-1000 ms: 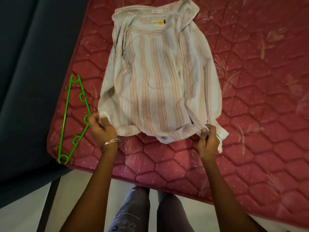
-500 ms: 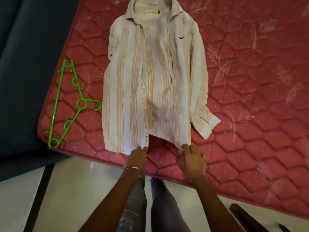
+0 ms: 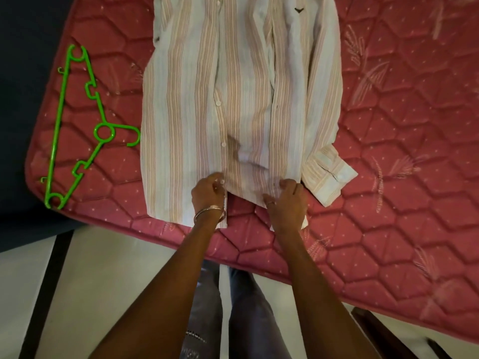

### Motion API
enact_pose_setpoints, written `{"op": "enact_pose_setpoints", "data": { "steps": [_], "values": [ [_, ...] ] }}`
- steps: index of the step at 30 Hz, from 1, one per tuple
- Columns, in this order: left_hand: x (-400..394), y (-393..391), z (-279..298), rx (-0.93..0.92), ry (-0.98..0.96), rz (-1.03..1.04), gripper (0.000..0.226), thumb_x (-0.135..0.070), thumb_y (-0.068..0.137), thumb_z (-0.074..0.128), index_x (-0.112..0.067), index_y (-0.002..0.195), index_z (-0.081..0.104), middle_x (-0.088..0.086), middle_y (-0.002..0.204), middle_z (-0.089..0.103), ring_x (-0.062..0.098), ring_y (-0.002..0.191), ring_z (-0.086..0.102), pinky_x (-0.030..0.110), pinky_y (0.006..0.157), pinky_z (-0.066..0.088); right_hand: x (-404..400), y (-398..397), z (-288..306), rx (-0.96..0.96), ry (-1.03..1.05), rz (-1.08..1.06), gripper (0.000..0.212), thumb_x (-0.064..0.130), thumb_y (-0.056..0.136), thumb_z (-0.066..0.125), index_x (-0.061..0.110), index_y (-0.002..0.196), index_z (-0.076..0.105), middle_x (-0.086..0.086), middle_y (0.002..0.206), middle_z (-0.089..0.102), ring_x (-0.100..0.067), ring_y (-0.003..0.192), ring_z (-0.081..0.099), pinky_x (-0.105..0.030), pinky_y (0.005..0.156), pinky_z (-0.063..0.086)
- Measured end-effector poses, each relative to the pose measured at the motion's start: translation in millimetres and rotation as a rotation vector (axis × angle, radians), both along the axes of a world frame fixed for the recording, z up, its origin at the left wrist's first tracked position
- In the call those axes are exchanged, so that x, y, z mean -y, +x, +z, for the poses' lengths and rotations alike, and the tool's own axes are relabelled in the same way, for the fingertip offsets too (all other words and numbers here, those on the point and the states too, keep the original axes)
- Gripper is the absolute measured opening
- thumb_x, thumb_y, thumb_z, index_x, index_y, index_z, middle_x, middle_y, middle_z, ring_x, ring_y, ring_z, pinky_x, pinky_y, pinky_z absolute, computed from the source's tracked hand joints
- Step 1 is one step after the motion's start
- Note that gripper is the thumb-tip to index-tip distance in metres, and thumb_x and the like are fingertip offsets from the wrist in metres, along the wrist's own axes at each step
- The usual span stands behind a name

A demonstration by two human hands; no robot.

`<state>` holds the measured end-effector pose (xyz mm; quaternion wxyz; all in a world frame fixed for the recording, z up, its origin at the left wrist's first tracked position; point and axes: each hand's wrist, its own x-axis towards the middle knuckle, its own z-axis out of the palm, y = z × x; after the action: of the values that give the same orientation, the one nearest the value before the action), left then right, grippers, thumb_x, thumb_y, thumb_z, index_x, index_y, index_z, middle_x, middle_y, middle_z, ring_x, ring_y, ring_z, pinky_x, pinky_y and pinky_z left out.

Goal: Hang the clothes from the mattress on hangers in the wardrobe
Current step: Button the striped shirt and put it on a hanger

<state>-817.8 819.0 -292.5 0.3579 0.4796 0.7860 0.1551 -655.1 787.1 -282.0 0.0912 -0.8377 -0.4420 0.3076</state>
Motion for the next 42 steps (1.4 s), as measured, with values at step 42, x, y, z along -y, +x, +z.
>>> {"op": "enact_pose_setpoints", "data": {
  "steps": [42],
  "values": [
    [-4.4,4.7,14.0,0.436,-0.264,0.068,0.016,-0.013,0.091,0.061,0.001,0.093,0.070,0.016,0.080,0.070,0.029,0.070,0.068,0.042,0.075,0.059,-6.8,-34.7,-2.7,-0.646,0.235,-0.054,0.029,-0.002,0.084,0.052,-0.002,0.107,0.070,-0.011,0.090,0.072,-0.026,0.082,0.071,-0.041,0.077,0.059]
  ]
}}
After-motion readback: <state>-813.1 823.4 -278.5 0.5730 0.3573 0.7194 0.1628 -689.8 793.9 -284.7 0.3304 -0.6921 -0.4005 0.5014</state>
